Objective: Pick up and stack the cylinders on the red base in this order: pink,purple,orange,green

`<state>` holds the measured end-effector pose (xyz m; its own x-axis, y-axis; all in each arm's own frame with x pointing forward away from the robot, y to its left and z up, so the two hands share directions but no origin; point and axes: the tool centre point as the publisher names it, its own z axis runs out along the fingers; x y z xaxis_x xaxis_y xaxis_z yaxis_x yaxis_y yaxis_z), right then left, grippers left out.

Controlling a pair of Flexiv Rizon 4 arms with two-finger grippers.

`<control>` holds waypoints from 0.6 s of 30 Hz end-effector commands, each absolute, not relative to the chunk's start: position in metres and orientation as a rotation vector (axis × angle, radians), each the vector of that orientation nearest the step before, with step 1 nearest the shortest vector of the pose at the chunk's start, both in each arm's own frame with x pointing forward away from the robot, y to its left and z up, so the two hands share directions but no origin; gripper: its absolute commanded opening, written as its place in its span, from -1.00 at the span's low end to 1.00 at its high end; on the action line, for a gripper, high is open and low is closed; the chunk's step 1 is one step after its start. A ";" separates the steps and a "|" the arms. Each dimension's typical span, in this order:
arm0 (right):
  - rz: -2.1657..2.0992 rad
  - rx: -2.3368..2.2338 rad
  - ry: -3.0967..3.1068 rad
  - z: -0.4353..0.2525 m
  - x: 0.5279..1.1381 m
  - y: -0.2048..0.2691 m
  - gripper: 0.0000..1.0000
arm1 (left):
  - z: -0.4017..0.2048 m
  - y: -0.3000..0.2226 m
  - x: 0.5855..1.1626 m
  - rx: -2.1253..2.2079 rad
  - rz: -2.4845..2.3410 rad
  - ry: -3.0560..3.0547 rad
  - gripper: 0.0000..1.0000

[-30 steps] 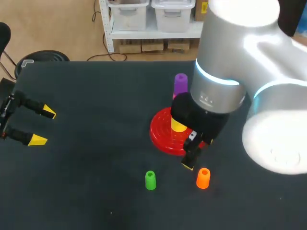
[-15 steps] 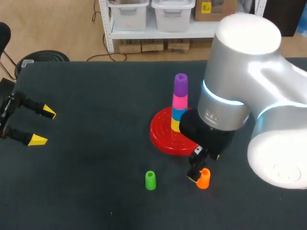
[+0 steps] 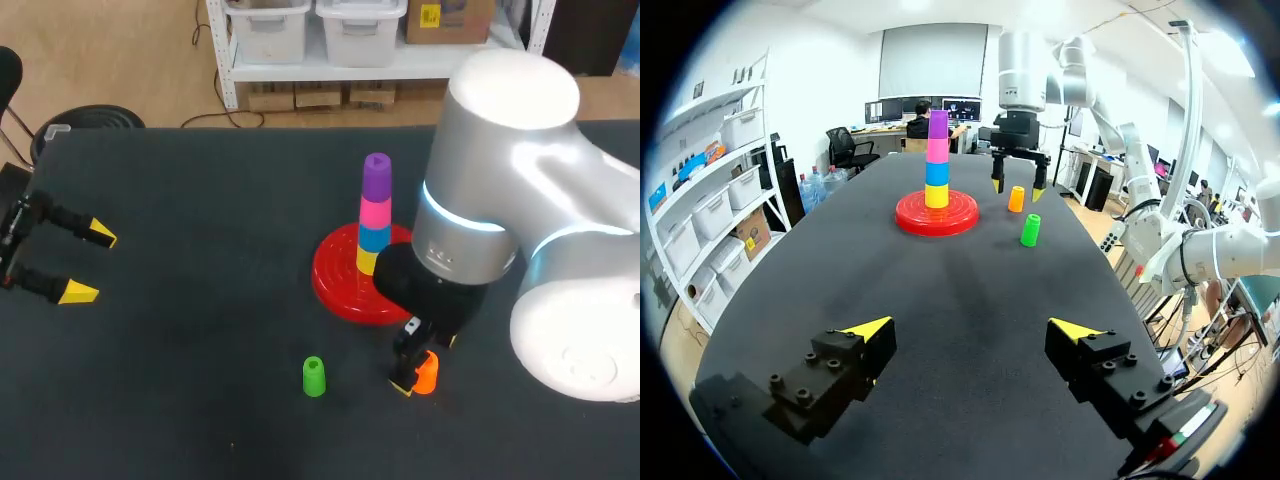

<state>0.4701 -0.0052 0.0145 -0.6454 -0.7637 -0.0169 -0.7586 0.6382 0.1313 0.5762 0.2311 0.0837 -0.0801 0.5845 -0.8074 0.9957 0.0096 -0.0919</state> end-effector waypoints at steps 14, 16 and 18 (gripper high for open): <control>-0.142 1.300 -2.785 0.012 0.471 -0.002 -0.56 | 0.083 0.232 0.577 1.627 -0.930 1.717 1.00; -0.138 1.298 -2.785 0.013 0.470 -0.002 -1.00 | 0.083 0.232 0.577 1.627 -0.930 1.717 1.00; -0.136 1.296 -2.783 0.013 0.470 -0.002 -1.00 | 0.083 0.232 0.577 1.627 -0.930 1.717 1.00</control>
